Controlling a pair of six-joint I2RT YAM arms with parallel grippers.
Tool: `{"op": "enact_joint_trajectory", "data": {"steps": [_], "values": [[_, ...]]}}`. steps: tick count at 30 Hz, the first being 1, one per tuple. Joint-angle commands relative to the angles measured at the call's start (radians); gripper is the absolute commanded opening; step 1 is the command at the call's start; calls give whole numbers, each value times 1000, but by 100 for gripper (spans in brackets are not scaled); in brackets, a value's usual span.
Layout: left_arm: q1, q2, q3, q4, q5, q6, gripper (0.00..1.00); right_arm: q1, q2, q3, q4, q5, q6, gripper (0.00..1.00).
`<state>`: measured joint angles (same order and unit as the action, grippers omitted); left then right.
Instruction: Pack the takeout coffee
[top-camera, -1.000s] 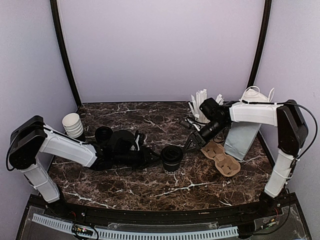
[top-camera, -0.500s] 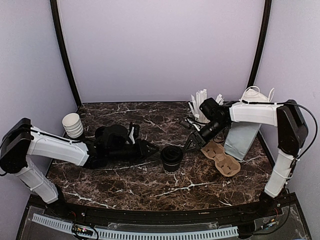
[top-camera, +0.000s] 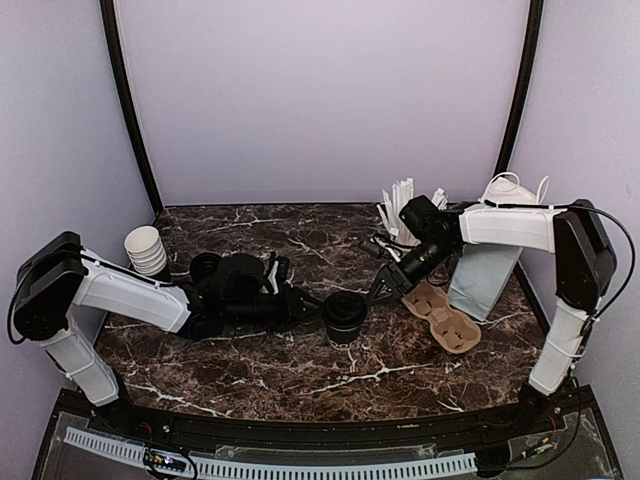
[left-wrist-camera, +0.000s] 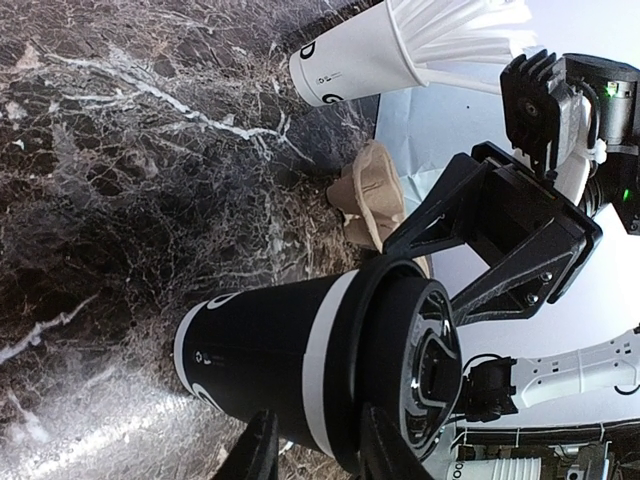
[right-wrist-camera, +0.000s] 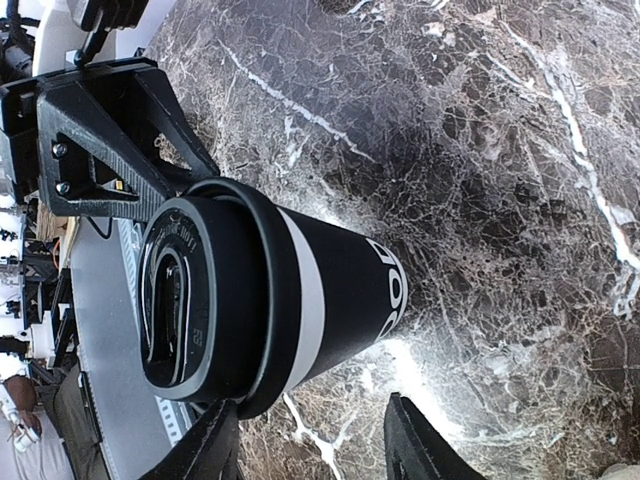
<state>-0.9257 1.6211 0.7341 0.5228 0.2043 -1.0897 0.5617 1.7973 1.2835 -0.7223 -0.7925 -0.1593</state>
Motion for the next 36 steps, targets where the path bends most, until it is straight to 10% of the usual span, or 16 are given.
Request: {"op": "enact_joint_trajectory", "data": {"steps": [1, 15, 27, 36], "values": [[-3, 12, 23, 8, 24, -1, 29, 2, 4, 19, 7, 20, -9, 51], [-3, 76, 31, -35, 63, -13, 25, 17, 54, 50, -9, -13, 7, 53], [-2, 138, -76, -71, 54, -63, 15, 40, 159, -50, 6, 412, 109, 39], [4, 167, -100, -80, 50, -71, 14, 55, 232, -17, -19, 453, 97, 32]]}}
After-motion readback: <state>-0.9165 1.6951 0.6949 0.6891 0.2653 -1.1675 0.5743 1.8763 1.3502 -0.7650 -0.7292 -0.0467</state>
